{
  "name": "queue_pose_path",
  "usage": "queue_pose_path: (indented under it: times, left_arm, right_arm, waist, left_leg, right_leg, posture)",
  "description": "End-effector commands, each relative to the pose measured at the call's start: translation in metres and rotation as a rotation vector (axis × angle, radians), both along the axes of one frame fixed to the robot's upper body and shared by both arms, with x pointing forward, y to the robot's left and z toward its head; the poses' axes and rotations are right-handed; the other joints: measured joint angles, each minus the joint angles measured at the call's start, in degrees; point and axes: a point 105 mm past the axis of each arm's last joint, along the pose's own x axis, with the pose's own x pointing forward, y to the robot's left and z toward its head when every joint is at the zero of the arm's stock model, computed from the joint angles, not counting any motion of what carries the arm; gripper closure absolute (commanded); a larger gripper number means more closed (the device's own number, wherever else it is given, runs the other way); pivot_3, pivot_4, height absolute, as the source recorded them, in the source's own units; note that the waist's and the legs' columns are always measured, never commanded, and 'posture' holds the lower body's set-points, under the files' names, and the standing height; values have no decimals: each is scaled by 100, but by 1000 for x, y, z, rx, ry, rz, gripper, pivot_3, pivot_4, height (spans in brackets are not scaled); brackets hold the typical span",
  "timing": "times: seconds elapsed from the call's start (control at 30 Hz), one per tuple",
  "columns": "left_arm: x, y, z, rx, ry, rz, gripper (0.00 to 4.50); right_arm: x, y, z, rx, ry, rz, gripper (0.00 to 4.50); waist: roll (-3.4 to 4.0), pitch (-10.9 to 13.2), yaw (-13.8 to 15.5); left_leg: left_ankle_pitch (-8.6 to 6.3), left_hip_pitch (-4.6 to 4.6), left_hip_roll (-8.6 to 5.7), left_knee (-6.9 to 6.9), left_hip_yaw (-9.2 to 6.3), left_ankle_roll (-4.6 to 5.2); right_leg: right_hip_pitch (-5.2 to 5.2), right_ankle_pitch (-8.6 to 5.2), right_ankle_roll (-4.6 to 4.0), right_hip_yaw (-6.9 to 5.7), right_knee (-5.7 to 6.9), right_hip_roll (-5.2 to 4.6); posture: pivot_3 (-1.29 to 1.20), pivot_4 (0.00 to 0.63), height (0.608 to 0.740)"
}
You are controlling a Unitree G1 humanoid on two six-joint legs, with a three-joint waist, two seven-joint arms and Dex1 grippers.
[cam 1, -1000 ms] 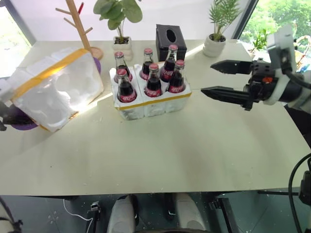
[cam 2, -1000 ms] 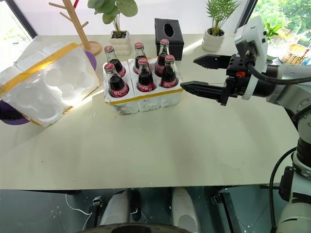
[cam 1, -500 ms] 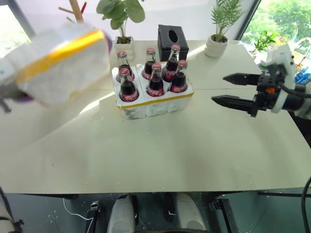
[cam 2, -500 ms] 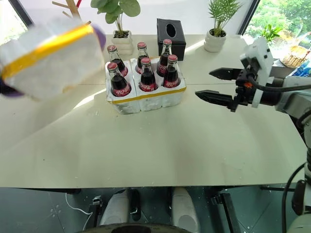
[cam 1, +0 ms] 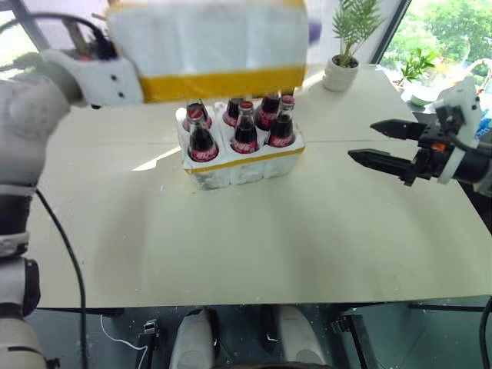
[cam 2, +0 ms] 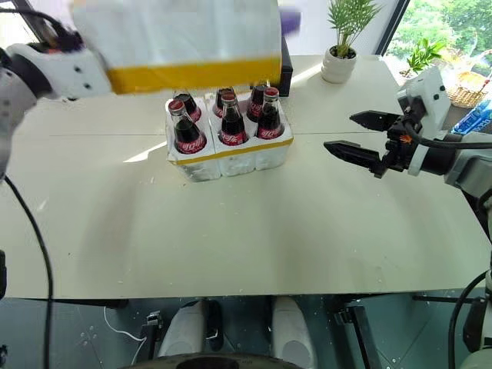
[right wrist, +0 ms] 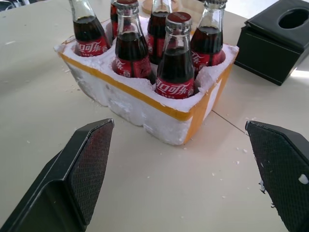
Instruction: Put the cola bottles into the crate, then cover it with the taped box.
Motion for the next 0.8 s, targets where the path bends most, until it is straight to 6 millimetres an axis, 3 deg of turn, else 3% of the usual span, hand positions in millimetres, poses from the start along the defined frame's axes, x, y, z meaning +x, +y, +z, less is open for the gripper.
queue_pose_path:
  times: [0.03, 0.17, 0.47, 0.8]
  left_arm:
    - [-9, -12, 1, 85, -69, 41, 4241]
    - [-7, -26, -20, 130, -60, 32, 4241]
    - [2, -46, -33, 85, -37, 10, 4241]
    - [-8, -39, -35, 178, -9, 23, 4241]
  right_arm:
    - [-4, -5, 15, 28, -58, -24, 0]
    - [-4, -3, 15, 46, -59, -27, 0]
    - [-4, 2, 12, 61, -53, -16, 0]
    - [-5, 7, 6, 79, -46, -13, 0]
  waist:
    - [0, 0, 26]
    - [0, -1, 78]
    - [-1, -1, 78]
    - [0, -2, 72]
  left_leg:
    - [0, 0, 0, 0, 0, 0]
    - [0, 0, -1, 3, 0, 0]
    - [-2, 42, -4, 2, -13, 4]
    - [-5, 62, -4, -1, -13, 7]
  right_leg:
    - [0, 0, 0, 0, 0, -1]
    - [5, 0, 0, 0, -3, -3]
    - [56, 0, 2, -3, -17, -4]
    - [73, 0, 2, -2, -18, -4]
  posture:
    - [0, 150, 740]
    - [0, 150, 740]
    - [0, 150, 740]
    - [0, 150, 740]
